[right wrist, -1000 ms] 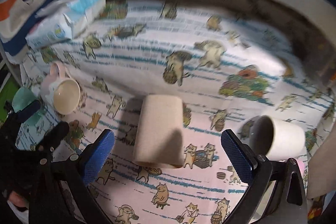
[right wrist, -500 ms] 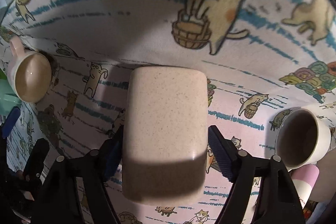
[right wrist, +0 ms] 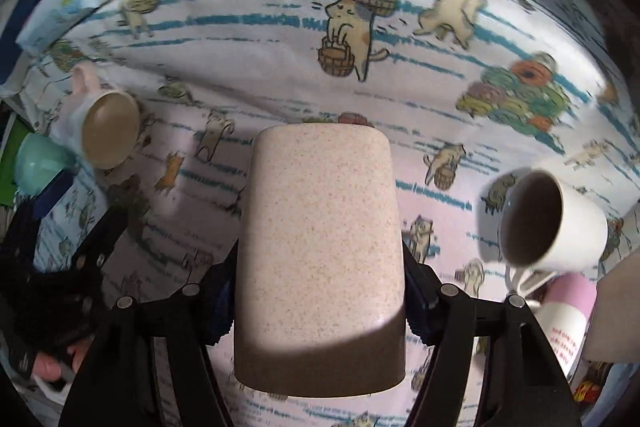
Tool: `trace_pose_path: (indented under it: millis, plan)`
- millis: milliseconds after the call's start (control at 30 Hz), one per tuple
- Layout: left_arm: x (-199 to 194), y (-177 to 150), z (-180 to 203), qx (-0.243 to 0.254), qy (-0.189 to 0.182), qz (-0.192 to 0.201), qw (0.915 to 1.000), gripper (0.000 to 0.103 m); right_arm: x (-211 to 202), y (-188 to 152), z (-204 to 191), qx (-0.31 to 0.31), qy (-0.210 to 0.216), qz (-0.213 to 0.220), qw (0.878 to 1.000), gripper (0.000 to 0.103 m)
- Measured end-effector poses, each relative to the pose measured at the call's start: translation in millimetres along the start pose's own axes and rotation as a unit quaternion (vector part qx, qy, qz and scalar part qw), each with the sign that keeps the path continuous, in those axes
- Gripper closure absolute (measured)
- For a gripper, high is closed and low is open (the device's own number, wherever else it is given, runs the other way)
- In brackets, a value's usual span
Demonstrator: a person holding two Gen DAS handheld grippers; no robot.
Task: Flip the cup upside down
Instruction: 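Lift the beige cup with the right tool toward the left tool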
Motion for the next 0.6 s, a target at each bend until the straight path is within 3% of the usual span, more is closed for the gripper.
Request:
trace_pose_path:
  millis: [200,400,600]
  plan:
    - [-0.8,-2.1,4.9,0.01,0.001,0.001,1.0,0.0,-20.8,-34.7,0.7,0.004,0.021,-0.008,1.0,0.034]
    - [-4.6,0.6,5.0,0.012,0.008,0.012,0.9998,0.0,-7.3,-91.2,-13.3,0.004,0.029,-0.036,0.999,0.034]
    - [-6.1,2.8,9.8,0.02,0.001,0.019,0.9996,0.0,-6.1,-101.5,-22.2,-0.017,0.016,-0.032,0.999,0.033]
Point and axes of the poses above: each gripper's, at about its wrist camera, not at the fingertips, and x roughly the way its jaws point, z to its right, y to its top, the point moved 10 cm from there along x, roughly the way its jaws point, and after that the axes turned 7 degrees about z, right-handed, at the moved point
